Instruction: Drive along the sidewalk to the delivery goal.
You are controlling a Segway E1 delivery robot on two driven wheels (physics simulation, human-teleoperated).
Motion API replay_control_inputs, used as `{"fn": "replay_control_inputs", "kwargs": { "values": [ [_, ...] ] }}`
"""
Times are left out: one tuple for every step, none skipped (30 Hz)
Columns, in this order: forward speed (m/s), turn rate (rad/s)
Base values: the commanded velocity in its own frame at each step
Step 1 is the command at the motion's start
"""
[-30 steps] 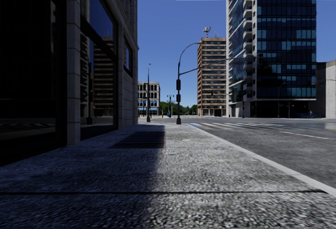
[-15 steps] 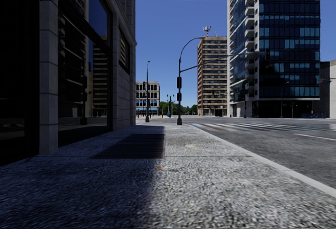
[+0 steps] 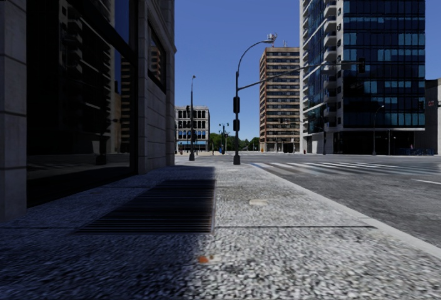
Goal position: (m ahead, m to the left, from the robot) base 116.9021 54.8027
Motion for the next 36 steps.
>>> {"fn": "replay_control_inputs", "kwargs": {
  "values": [
    [2.0, 0.0],
    [2.0, 0.0],
    [2.0, 0.0],
    [2.0, 0.0],
    [2.0, 0.0],
    [2.0, 0.0],
    [2.0, 0.0],
    [2.0, 0.0],
    [2.0, 0.0],
    [2.0, 0.0],
    [2.0, 0.0],
    [2.0, 0.0],
    [2.0, 0.0],
    [2.0, 0.0],
    [2.0, 0.0],
    [2.0, 0.0],
    [2.0, 0.0],
    [2.0, 0.0],
    [2.0, 0.0],
    [2.0, 0.0],
    [2.0, 0.0],
    [2.0, 0.0],
    [2.0, 0.0],
    [2.0, 0.0],
    [2.0, 0.0],
    [2.0, 0.0],
    [2.0, 0.0],
    [2.0, 0.0],
    [2.0, 0.0],
    [2.0, 0.0],
    [2.0, 0.0],
    [2.0, 0.0],
    [2.0, 0.0],
    [2.0, 0.0],
    [2.0, 0.0],
    [2.0, 0.0]
  ]
}}
